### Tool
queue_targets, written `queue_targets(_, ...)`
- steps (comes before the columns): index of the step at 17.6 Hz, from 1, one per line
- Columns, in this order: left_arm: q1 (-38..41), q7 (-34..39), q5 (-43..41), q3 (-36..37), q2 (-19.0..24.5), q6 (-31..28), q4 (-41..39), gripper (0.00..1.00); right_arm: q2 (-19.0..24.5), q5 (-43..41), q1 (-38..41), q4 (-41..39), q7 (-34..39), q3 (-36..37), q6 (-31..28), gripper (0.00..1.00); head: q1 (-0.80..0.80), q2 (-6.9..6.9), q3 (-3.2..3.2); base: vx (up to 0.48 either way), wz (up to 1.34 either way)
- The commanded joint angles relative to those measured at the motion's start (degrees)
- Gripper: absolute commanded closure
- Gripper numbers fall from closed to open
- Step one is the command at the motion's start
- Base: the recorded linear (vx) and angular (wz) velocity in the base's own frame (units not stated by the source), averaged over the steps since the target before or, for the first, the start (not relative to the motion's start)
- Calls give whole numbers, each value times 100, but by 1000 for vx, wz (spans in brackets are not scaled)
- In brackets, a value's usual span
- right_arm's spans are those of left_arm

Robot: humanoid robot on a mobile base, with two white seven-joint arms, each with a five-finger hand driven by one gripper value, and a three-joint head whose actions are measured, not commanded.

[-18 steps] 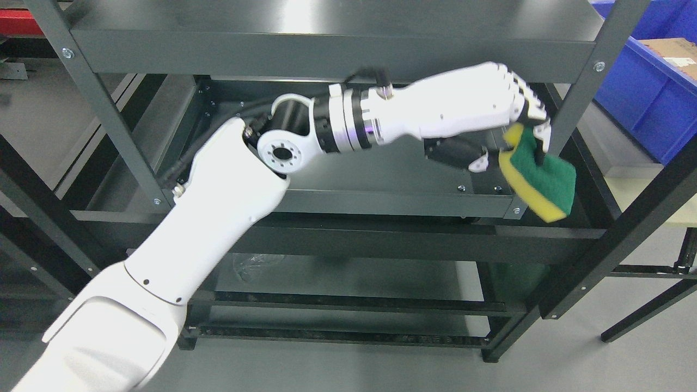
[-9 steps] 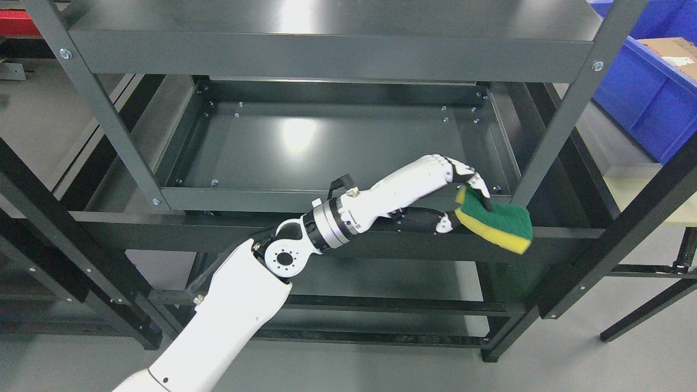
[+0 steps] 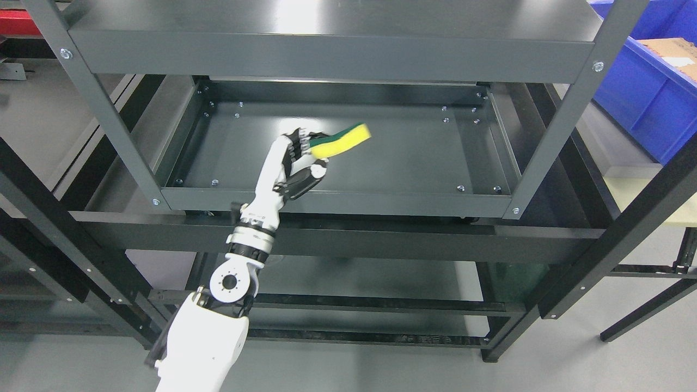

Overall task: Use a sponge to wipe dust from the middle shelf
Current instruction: 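Pull the left hand back out of the shelf holding the sponge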

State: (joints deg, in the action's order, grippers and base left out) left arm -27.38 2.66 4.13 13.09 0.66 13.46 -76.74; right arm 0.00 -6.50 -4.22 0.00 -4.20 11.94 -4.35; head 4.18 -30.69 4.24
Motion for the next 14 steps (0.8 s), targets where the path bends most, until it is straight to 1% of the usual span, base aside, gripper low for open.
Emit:
queue_targets(1,1067,138,290,-1168,34,-159,-1781,99,-100,0,0,-100,-2,1,-4,0,0,0,0,0,0)
queue_targets(6,1094,208,290,-1353,34,-115,-2099,99,-100,0,0,-100,-2,1,-4,0,0,0,0,0,0)
queue_targets(8,1094,331,290,-1484,34,-115,-2108,99,-100,0,0,-100,-2,1,-4,0,0,0,0,0,0)
queue_targets(14,1252,287,307,-1687,34,-107,-2055,99,-100,0,0,-100,-2,1,-4,0,0,0,0,0,0)
